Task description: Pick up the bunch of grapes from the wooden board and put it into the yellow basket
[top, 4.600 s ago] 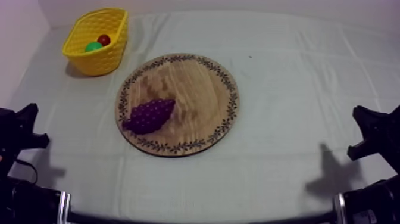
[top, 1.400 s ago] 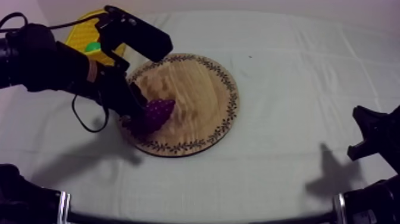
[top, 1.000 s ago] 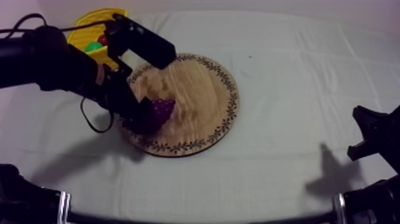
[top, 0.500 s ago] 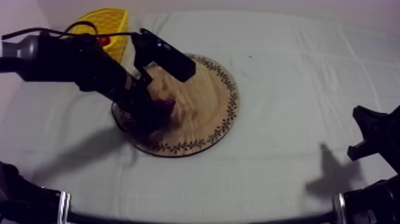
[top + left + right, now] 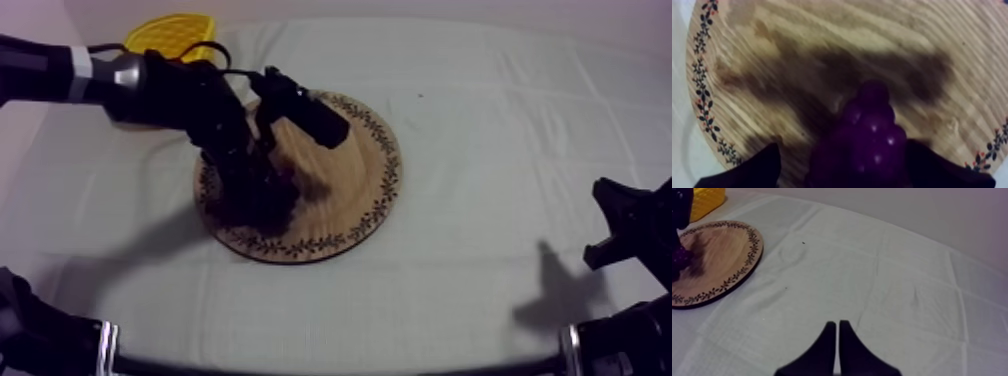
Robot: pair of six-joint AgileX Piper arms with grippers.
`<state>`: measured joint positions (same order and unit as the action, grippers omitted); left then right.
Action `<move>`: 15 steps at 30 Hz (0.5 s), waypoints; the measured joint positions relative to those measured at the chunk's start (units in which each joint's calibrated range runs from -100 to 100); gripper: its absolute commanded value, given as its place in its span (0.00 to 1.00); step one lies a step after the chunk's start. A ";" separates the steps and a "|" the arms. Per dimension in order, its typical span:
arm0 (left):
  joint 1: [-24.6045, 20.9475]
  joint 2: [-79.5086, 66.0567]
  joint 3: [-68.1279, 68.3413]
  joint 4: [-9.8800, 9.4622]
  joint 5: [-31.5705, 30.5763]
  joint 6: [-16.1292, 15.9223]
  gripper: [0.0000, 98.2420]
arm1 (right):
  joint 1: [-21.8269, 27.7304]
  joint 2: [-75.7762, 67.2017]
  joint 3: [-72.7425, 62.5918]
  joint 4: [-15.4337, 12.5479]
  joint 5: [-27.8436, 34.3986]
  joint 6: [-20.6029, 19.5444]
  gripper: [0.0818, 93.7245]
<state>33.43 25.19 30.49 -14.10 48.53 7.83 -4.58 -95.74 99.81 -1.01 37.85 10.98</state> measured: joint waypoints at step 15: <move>-0.67 1.34 -2.59 -0.15 4.67 -1.24 0.40 | 0.00 0.00 0.00 0.00 0.00 0.00 0.00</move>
<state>32.76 26.53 27.89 -14.26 53.21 6.59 -4.58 -95.74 99.81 -1.01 37.85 10.98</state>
